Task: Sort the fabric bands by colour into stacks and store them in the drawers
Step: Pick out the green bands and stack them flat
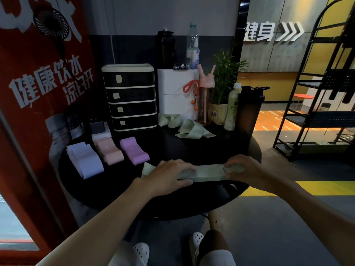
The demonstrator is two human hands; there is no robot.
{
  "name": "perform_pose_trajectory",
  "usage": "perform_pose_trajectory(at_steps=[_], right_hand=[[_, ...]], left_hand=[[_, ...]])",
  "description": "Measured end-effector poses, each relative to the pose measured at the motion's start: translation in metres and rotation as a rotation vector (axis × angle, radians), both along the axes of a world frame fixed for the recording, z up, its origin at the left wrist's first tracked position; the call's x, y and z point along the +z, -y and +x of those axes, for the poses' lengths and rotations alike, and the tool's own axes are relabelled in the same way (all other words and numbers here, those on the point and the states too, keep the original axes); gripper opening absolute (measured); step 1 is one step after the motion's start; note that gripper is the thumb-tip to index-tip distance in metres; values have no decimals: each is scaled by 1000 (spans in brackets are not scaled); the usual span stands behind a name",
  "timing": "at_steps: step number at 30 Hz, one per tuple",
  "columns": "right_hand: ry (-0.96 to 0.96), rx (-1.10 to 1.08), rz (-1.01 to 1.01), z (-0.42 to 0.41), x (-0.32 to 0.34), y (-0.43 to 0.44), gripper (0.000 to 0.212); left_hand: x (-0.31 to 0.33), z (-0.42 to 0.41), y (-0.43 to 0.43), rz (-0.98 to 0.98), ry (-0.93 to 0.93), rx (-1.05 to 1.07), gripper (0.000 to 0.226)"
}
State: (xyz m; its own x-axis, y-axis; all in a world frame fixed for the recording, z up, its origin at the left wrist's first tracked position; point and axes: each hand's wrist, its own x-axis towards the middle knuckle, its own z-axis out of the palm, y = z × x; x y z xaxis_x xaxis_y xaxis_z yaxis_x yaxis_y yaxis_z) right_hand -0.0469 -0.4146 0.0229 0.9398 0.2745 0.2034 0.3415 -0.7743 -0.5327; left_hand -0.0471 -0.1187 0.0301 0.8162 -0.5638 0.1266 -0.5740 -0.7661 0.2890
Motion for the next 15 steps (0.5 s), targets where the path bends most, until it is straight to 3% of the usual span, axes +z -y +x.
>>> perform_pose_trajectory(at_steps=[6,11,15], right_hand=[[2,-19,-9,5,-1,-1,29],[-55,-26,-33,5,-6,5,47],[-43,-23,-5,5,-3,4,43]], left_hand=[[-3,4,-4,-26,-30,3,41],[-1,8,-1,3,-38,1,41],[0,11,0,17,-58,10,46]])
